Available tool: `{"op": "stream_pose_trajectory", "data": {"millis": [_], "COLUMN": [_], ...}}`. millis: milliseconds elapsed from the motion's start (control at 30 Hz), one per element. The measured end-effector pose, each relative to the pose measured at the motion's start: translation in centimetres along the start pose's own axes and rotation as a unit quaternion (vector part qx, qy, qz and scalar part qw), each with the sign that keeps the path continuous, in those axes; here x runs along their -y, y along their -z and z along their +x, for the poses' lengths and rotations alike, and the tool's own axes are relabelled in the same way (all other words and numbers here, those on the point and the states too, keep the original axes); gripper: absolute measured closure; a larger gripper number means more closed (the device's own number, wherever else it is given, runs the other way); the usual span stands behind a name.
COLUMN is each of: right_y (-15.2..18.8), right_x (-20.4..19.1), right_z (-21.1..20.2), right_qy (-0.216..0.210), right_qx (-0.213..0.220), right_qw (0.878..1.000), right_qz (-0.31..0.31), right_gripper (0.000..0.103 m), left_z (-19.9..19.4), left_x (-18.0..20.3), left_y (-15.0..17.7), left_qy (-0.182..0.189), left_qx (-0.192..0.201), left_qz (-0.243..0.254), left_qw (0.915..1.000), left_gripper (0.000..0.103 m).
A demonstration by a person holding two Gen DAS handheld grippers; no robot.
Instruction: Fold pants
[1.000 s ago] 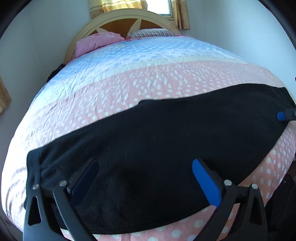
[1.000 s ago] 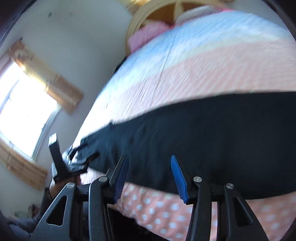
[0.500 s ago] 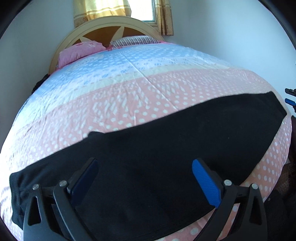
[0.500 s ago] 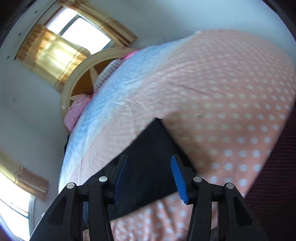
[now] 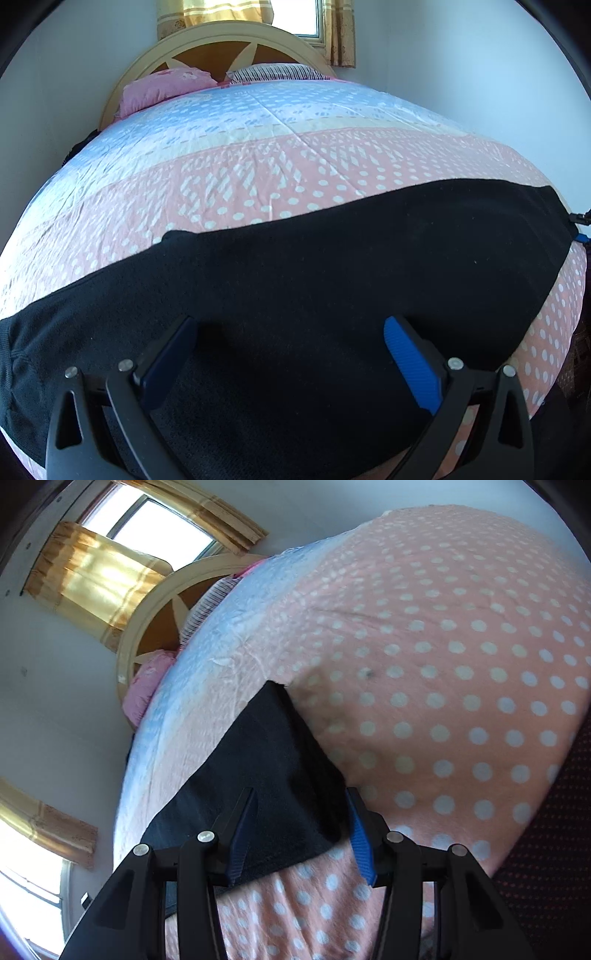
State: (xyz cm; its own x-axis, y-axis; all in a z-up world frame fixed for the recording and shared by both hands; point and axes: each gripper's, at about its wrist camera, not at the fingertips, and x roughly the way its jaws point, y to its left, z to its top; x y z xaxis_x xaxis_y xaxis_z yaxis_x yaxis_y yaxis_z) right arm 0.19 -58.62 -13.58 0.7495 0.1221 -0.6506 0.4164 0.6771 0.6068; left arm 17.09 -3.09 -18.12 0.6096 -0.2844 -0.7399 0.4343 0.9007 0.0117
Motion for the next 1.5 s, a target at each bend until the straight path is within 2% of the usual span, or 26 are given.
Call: {"op": "stream_pose_trajectory", "data": {"millis": [67,133,167,200,267,367,467,600,800,967,1167,1233,1267,1300,1367,1433,1500], "right_y": [0.0,-0.1,-0.2,-0.2,-0.3,-0.1,0.8,2.8,8.1,12.9,18.1,19.4,19.7,20.3,19.8,19.1,18.2], "right_x": [-0.5,-0.6,-0.6,-0.6,-1.0,-3.6,-7.7,-14.3,-24.8,-29.8,-30.9,-30.3,-30.4,-30.5,-30.2,-29.5,-28.6], "right_z": [0.7,0.9,0.9,0.7,0.1,-1.3,-2.9,-3.1,-0.1,5.2,11.7,13.3,13.2,12.5,11.4,9.9,8.7], "right_qy": [0.005,0.006,0.012,0.011,-0.014,-0.013,-0.015,-0.016,-0.04,-0.054,-0.023,-0.012,-0.013,-0.014,-0.038,-0.082,-0.106], "right_qx": [0.003,0.006,0.011,0.014,0.025,0.058,0.087,0.099,0.066,0.011,-0.063,-0.097,-0.096,-0.1,-0.124,-0.133,-0.118], "right_qw": [1.0,1.0,0.999,0.999,0.999,0.996,0.989,0.974,0.94,0.915,0.892,0.877,0.871,0.865,0.86,0.854,0.855], "right_qz": [-0.02,-0.027,-0.031,-0.034,-0.031,-0.069,-0.119,-0.202,-0.333,-0.399,-0.448,-0.471,-0.482,-0.491,-0.494,-0.496,-0.494], "right_gripper": [0.053,0.061,0.085,0.091,0.091,0.091,0.091,0.091,0.091,0.091,0.091,0.09,0.087,0.078,0.065,0.065,0.065], "left_z": [0.0,0.0,0.0,0.1,0.0,-0.1,-0.1,-0.2,-0.5,-0.6,-0.8,-0.8,-0.8,-0.8,-0.9,-1.1,-1.5], "left_x": [-0.1,-0.2,-0.2,-0.1,0.0,-0.1,-0.1,-0.2,-0.6,-1.0,-1.4,-1.5,-1.5,-1.5,-1.5,-1.2,-0.7], "left_y": [0.0,0.0,0.0,0.0,0.1,0.2,0.3,0.3,0.4,0.5,0.6,0.6,0.6,0.5,0.4,0.2,-0.3], "left_qy": [0.0,0.002,0.002,0.001,0.0,0.006,0.011,0.021,0.04,0.053,0.067,0.072,0.076,0.08,0.086,0.09,0.099], "left_qx": [0.002,0.003,0.005,0.006,0.008,0.011,0.012,0.016,0.027,0.035,0.042,0.043,0.042,0.04,0.038,0.031,0.027], "left_qz": [0.002,0.0,-0.001,-0.001,0.0,-0.005,-0.008,-0.012,-0.027,-0.039,-0.05,-0.051,-0.052,-0.051,-0.05,-0.042,-0.04], "left_qw": [1.0,1.0,1.0,1.0,1.0,0.9999,0.9998,0.9996,0.9985,0.9972,0.9956,0.9952,0.9949,0.9947,0.9943,0.9946,0.9939], "left_gripper": [0.0,0.0,0.0,0.0,0.0,0.0,0.0,0.0,0.0,0.0,0.0,0.0,0.0,0.0,0.0,0.0,0.0]}}
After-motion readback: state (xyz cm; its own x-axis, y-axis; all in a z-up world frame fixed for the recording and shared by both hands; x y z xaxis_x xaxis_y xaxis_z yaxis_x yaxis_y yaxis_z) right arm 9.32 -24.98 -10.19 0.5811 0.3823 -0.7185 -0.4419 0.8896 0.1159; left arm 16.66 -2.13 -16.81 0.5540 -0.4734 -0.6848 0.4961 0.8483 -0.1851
